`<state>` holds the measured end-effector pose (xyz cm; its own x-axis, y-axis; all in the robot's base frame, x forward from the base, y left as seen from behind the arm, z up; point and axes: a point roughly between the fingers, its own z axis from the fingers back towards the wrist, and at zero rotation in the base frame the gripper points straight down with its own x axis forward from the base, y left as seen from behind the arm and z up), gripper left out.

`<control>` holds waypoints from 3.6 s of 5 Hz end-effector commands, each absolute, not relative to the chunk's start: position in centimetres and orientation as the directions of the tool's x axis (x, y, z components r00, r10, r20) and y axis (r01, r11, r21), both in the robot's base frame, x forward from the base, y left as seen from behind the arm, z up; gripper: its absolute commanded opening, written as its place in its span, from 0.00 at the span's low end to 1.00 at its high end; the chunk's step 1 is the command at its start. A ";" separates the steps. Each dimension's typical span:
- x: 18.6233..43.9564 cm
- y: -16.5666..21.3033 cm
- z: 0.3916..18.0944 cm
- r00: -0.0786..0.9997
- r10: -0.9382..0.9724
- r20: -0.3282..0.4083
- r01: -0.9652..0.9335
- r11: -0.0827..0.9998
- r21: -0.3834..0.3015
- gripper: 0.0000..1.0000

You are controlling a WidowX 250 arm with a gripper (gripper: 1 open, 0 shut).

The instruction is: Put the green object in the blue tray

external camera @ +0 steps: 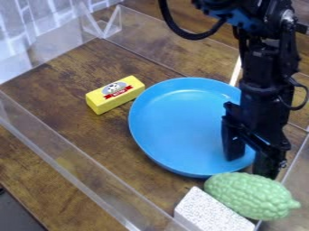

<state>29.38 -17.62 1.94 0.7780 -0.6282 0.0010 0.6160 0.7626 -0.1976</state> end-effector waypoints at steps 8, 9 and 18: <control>25.2 -17.7 0.9 0.754 -0.653 -0.071 0.623 0.745 -0.238 0.00; 25.0 -17.8 1.0 0.750 -0.657 -0.074 0.624 0.741 -0.246 1.00; 26.8 -17.4 1.3 0.687 -0.724 -0.055 0.707 0.684 -0.182 1.00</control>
